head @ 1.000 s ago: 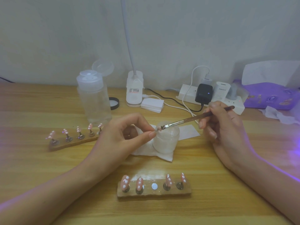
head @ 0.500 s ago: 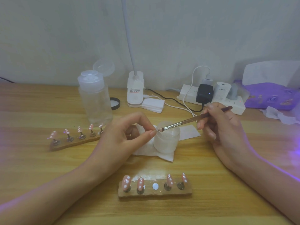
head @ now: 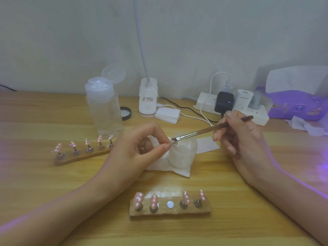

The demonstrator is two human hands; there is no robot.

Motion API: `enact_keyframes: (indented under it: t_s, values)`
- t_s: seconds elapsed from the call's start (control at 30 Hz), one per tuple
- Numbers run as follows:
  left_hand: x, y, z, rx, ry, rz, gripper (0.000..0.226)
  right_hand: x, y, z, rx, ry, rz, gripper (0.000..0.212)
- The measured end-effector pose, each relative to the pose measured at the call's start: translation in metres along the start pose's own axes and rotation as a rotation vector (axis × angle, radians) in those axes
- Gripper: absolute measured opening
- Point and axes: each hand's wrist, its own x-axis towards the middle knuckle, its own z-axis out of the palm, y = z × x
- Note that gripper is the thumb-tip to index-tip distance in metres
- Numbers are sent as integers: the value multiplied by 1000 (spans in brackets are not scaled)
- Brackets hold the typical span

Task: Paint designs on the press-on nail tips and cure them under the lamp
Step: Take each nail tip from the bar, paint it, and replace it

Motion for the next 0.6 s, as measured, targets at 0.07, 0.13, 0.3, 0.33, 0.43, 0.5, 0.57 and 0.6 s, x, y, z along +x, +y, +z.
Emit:
enact_keyframes:
  t_s: [0.07, 0.13, 0.3, 0.33, 0.43, 0.5, 0.57, 0.6]
  values:
    - [0, 0, 0, -3, -3, -2, 12, 1, 0, -1, -5, 37, 9, 23]
    - [0, 0, 0, -4, -7, 1, 12, 1, 0, -2, 23, 54, 11, 23]
    - [0, -1, -1, -3, -3, 0, 15, 0, 0, 0, -3, 24, -6, 24]
    - [0, -1, 0, -2, -1, 0, 14, 0, 0, -1, 0, 44, 1, 24]
    - [0, 0, 0, 3, -1, 6, 12, 0, -1, -1, 34, 59, 0, 23]
    - [0, -1, -1, 5, -5, 7, 13, -1, -2, 0, 14, 26, -9, 22]
    - [0, -2, -1, 0, -10, 2, 14, -1, -1, 0, -14, 31, -3, 23]
    - [0, -2, -1, -4, -12, 0, 14, 0, 0, -1, -15, 47, 0, 24]
